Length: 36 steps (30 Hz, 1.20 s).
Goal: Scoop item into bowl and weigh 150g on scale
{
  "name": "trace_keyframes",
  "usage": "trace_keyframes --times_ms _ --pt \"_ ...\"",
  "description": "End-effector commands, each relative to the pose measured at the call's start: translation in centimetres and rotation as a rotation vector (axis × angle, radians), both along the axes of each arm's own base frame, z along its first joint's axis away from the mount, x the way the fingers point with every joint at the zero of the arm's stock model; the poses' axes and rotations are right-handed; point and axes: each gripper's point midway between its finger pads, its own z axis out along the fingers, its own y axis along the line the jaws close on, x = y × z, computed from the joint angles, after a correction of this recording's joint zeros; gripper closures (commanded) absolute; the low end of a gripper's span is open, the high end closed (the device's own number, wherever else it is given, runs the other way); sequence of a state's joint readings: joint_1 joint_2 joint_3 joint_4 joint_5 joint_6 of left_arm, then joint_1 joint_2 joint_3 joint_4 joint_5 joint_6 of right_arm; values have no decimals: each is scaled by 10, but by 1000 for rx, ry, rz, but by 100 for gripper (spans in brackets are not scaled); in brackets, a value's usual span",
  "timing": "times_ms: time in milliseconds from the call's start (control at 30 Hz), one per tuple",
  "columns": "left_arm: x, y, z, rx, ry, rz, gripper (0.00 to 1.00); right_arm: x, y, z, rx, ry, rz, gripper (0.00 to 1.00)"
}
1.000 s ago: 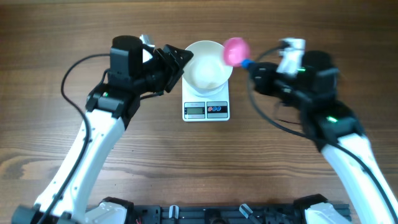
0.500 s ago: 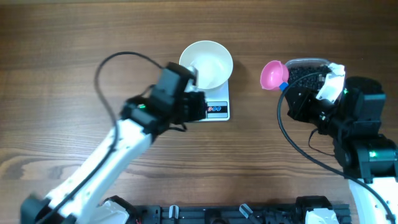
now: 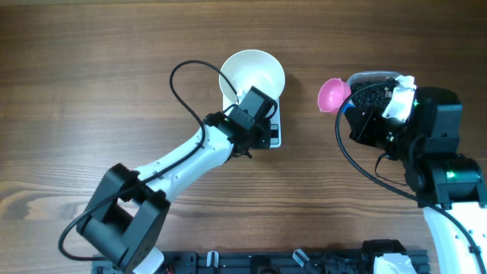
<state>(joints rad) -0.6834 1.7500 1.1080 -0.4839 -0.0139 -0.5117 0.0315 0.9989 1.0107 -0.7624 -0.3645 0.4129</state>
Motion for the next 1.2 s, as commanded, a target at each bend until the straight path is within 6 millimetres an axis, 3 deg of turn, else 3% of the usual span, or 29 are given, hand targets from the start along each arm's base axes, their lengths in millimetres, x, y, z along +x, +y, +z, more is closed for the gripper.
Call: trace_keyframes --times_ms 0,367,1167 --pt "6 10 -16 85 -25 -9 96 5 -5 6 -33 -26 -11 96" --pt "18 5 -24 95 -68 -39 96 5 -5 6 -33 -25 -11 96" --pt "12 1 -41 103 -48 -50 96 5 -5 5 -32 -24 -11 96"
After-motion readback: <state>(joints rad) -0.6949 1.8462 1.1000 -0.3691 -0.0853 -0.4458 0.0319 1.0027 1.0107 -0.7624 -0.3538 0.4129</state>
